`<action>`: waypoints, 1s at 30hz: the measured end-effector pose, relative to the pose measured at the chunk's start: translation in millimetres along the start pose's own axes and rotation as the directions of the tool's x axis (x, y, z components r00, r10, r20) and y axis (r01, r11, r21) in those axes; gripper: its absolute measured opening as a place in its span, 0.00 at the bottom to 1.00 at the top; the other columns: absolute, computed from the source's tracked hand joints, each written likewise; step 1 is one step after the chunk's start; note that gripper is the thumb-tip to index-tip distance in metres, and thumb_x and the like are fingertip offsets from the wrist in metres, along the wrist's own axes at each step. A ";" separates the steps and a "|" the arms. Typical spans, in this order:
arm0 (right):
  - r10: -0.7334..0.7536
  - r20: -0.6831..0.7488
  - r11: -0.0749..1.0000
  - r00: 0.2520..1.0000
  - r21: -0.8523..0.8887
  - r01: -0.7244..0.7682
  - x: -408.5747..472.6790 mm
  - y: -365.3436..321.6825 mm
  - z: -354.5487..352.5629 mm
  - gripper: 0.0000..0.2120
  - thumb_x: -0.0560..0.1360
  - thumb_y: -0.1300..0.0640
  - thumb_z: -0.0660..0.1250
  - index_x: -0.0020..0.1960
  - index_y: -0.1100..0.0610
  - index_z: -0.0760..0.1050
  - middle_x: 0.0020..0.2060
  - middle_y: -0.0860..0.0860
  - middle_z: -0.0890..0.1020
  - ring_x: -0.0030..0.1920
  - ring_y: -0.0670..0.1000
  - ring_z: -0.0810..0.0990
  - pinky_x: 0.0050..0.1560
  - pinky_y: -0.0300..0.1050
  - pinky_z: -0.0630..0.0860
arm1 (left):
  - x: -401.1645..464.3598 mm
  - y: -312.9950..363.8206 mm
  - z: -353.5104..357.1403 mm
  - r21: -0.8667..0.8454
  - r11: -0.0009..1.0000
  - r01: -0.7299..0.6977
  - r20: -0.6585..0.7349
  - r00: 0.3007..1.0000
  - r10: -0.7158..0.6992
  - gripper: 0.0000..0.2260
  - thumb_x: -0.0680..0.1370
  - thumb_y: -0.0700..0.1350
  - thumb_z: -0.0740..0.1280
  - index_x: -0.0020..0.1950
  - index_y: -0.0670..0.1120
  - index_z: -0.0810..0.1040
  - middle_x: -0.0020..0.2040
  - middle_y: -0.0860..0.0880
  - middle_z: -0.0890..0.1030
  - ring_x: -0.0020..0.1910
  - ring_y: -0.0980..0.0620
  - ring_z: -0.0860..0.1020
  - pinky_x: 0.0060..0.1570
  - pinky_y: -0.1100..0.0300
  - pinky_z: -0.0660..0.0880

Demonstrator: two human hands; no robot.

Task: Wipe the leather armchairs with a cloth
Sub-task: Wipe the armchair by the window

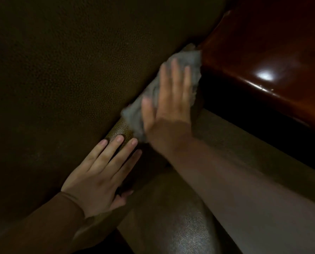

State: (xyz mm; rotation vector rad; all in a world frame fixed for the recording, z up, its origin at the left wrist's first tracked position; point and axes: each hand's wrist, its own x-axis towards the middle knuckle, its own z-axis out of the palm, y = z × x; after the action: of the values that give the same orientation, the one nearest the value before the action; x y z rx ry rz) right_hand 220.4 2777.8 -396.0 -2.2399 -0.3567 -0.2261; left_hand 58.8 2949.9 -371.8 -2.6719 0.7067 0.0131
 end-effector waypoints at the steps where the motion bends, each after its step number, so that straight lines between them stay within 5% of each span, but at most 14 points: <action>1: -0.081 0.051 0.997 0.995 -0.012 0.082 -10.5 3.8 -1.3 0.35 0.83 0.42 0.54 0.83 0.61 0.55 0.83 0.59 0.55 0.83 0.62 0.47 0.80 0.66 0.52 | 0.0 0.7 -0.4 -0.007 1.000 0.005 -0.006 1.000 -0.005 0.45 0.76 0.67 0.65 0.86 0.43 0.58 0.86 0.40 0.54 0.85 0.37 0.53 0.83 0.42 0.48; 3: -0.119 0.098 0.992 0.988 -0.028 0.123 0.7 19.5 -4.7 0.38 0.82 0.39 0.55 0.84 0.58 0.53 0.84 0.56 0.53 0.84 0.58 0.45 0.81 0.63 0.50 | 0.2 1.5 -0.6 -0.012 1.000 0.020 -0.019 1.000 -0.020 0.44 0.77 0.67 0.63 0.86 0.43 0.59 0.86 0.41 0.55 0.85 0.38 0.53 0.83 0.42 0.49; 10: 0.261 -0.067 0.951 0.963 0.192 -0.244 33.8 13.2 2.0 0.37 0.82 0.40 0.56 0.85 0.54 0.51 0.84 0.52 0.51 0.84 0.53 0.46 0.83 0.55 0.46 | -1.2 1.1 4.1 -0.018 1.000 0.019 -0.062 0.998 -0.020 0.41 0.79 0.66 0.61 0.85 0.44 0.60 0.86 0.42 0.56 0.85 0.38 0.53 0.83 0.42 0.49; 13: 0.233 -0.022 0.963 0.972 0.144 -0.227 -37.4 -13.4 15.9 0.36 0.85 0.40 0.48 0.85 0.59 0.42 0.84 0.56 0.41 0.84 0.54 0.38 0.83 0.59 0.45 | -3.2 1.2 5.9 -0.007 1.000 0.007 -0.063 0.998 -0.007 0.41 0.79 0.67 0.61 0.84 0.43 0.61 0.85 0.39 0.57 0.85 0.37 0.52 0.83 0.41 0.49; 16: 0.274 0.106 0.924 0.956 0.245 -0.293 -55.5 -6.4 16.9 0.41 0.84 0.37 0.51 0.84 0.57 0.36 0.84 0.53 0.37 0.83 0.53 0.35 0.82 0.62 0.46 | -3.2 -0.6 6.2 -0.002 1.000 -0.009 -0.077 0.997 0.009 0.40 0.81 0.68 0.59 0.83 0.42 0.62 0.83 0.38 0.61 0.85 0.37 0.52 0.83 0.41 0.49; 21: 0.604 0.026 0.714 0.797 0.427 -0.555 28.7 34.3 4.8 0.39 0.81 0.32 0.52 0.84 0.51 0.49 0.82 0.50 0.53 0.80 0.56 0.57 0.77 0.64 0.63 | 0.5 0.3 8.6 -0.005 1.000 0.002 -0.096 0.995 -0.003 0.42 0.81 0.70 0.57 0.85 0.40 0.60 0.85 0.40 0.57 0.85 0.37 0.55 0.83 0.42 0.49; 23: 0.593 0.014 0.723 0.805 0.430 -0.541 9.7 22.6 14.1 0.41 0.80 0.29 0.50 0.85 0.50 0.47 0.84 0.50 0.51 0.82 0.56 0.52 0.79 0.64 0.58 | 0.3 0.4 6.6 0.009 1.000 0.003 -0.101 0.995 -0.002 0.42 0.81 0.70 0.57 0.84 0.40 0.61 0.85 0.39 0.57 0.84 0.37 0.55 0.83 0.42 0.50; 26: 0.437 -0.005 0.878 0.899 0.217 -0.426 -59.3 7.4 32.7 0.39 0.82 0.30 0.46 0.83 0.52 0.42 0.83 0.62 0.46 0.84 0.61 0.44 0.82 0.65 0.48 | 0.9 0.2 4.7 0.022 1.000 0.003 -0.089 0.996 -0.001 0.43 0.81 0.70 0.58 0.84 0.40 0.61 0.85 0.39 0.57 0.84 0.36 0.56 0.83 0.41 0.50; 30: 0.539 0.144 0.752 0.830 0.363 -0.551 -42.6 50.5 30.7 0.51 0.73 0.22 0.48 0.84 0.52 0.38 0.84 0.49 0.43 0.83 0.51 0.42 0.81 0.52 0.44 | 1.0 -0.6 7.4 0.024 1.000 -0.002 -0.085 0.996 0.004 0.43 0.81 0.70 0.57 0.85 0.40 0.59 0.85 0.39 0.56 0.85 0.36 0.54 0.83 0.40 0.49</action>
State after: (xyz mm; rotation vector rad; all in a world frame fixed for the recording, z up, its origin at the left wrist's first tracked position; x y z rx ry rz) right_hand 198.1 2763.1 -463.8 -1.8496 0.2384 0.1836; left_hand 60.6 2952.6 -378.5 -2.6615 0.7323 -0.1087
